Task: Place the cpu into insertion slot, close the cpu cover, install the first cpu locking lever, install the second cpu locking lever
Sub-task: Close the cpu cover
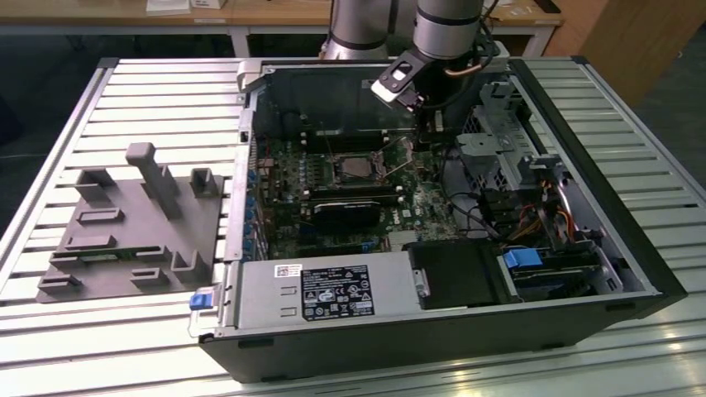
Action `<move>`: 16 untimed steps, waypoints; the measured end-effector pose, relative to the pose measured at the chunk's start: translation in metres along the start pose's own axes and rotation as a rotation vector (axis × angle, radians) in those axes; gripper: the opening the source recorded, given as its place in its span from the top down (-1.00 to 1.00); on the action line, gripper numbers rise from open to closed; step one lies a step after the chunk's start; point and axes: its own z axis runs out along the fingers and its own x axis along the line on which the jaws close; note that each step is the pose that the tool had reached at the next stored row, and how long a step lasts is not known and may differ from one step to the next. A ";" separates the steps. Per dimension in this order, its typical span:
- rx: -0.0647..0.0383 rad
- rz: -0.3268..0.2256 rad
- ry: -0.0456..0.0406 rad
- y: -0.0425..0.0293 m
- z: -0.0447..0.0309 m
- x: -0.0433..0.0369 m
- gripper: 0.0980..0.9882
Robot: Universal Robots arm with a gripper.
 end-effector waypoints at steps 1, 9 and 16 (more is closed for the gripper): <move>0.000 0.000 0.0000 0.0000 0.0000 0.0000 0.99; 0.090 -0.003 -0.0040 0.0011 0.0009 0.0001 0.99; 0.146 -0.004 -0.0065 0.0016 0.0012 0.0001 0.99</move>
